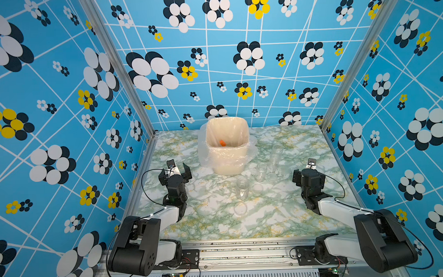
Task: Empty the moldy dried flower tea in the jars
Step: Reset both arms
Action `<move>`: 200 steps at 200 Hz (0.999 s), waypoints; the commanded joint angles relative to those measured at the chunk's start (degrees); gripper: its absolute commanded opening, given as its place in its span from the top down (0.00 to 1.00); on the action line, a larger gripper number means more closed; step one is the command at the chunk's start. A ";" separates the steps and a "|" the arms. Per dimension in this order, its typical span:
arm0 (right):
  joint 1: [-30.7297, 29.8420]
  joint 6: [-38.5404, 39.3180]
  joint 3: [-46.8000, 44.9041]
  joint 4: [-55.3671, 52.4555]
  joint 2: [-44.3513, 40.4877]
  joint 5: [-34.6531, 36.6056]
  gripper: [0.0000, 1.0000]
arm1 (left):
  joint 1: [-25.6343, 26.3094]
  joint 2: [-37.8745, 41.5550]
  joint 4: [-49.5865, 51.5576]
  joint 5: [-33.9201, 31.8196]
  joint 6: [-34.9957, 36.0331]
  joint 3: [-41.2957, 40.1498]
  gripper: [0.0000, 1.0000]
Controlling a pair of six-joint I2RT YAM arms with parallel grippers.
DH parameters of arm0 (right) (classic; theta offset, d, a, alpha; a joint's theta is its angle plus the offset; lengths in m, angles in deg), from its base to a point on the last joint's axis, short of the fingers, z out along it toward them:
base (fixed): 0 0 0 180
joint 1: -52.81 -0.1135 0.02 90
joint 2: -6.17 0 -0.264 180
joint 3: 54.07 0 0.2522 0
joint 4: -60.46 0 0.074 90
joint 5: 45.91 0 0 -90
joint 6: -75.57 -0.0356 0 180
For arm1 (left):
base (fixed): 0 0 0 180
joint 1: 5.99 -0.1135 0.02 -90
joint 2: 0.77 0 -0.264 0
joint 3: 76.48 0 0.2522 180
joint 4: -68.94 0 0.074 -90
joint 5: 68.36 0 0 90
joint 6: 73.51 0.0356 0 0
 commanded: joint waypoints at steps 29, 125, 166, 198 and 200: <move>2.43 5.45 3.16 16.24 9.75 -5.68 0.05 | -2.94 1.08 -4.35 5.37 -1.25 -1.06 0.01; 8.02 6.07 -2.27 26.95 12.17 -24.99 0.01 | -4.92 5.19 -2.38 9.97 -3.16 -5.23 0.01; 8.34 5.92 -2.12 26.83 12.21 -25.27 0.01 | -8.04 0.64 -3.51 17.13 -4.23 -4.95 0.01; 8.30 3.89 -1.07 25.04 12.26 -19.61 0.01 | -11.23 -6.25 -6.94 25.52 -5.34 -3.71 0.01; 8.34 3.85 -0.99 24.76 12.23 -19.51 0.01 | -11.40 -6.59 -6.98 25.96 -5.39 -3.59 0.00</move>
